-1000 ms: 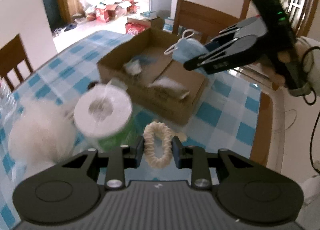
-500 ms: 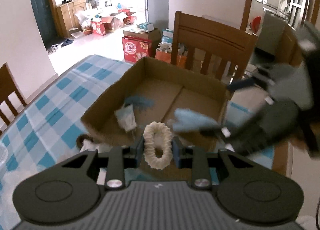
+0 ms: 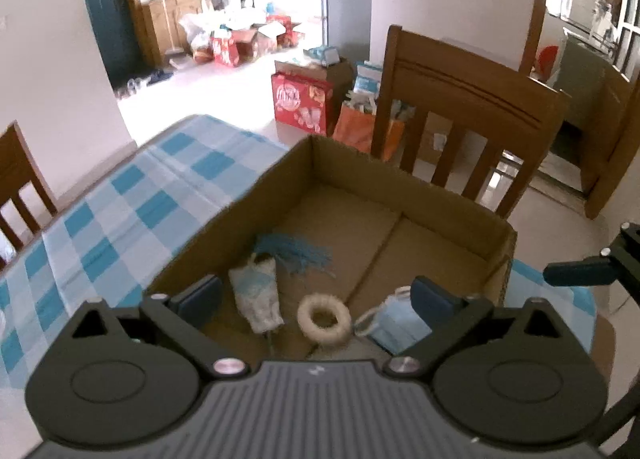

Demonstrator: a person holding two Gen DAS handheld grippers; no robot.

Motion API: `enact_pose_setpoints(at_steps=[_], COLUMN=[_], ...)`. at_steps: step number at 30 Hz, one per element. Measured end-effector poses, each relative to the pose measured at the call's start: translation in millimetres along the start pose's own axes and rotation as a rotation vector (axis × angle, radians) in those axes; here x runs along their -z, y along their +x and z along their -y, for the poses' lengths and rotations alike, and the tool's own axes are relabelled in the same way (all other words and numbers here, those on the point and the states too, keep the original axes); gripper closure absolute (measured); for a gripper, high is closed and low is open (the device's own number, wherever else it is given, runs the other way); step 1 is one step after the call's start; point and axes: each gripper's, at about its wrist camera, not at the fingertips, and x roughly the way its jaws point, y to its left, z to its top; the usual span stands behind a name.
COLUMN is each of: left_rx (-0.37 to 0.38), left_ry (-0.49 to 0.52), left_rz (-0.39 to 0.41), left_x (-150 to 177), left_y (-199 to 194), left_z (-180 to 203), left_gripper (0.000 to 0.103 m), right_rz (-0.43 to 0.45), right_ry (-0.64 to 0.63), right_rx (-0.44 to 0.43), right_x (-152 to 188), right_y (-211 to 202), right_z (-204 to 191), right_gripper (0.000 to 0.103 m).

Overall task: Organize soft objects
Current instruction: 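Carry hair tie and mask into the cardboard box and release both, then move both tools back over the table toward the remaining items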

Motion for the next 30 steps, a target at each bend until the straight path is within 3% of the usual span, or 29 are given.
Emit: enact_pose_setpoints(at_steps=[9, 20, 30], left_rx=[-0.077, -0.186, -0.287], left_ry=[-0.083, -0.2, -0.349], left_rz=[-0.007, -0.002, -0.024], left_x=[16.5, 72.9, 142.1], left_y=[-42.7, -109.3, -158.2], left_z=[-13.4, -43.6, -81.6], left_gripper=[0.003, 0.003, 0.003], right_rz=[-0.001, -0.007, -0.013], right_ry=[-0.015, -0.112, -0.164], right_rx=[-0.005, -0.031, -0.17], right_x=[-6.8, -13.1, -23.3], right_y=[-5.2, -14.1, -25.0], right_z=[-18.3, -64.4, -110.5], right_gripper=[0.0, 0.0, 0.0])
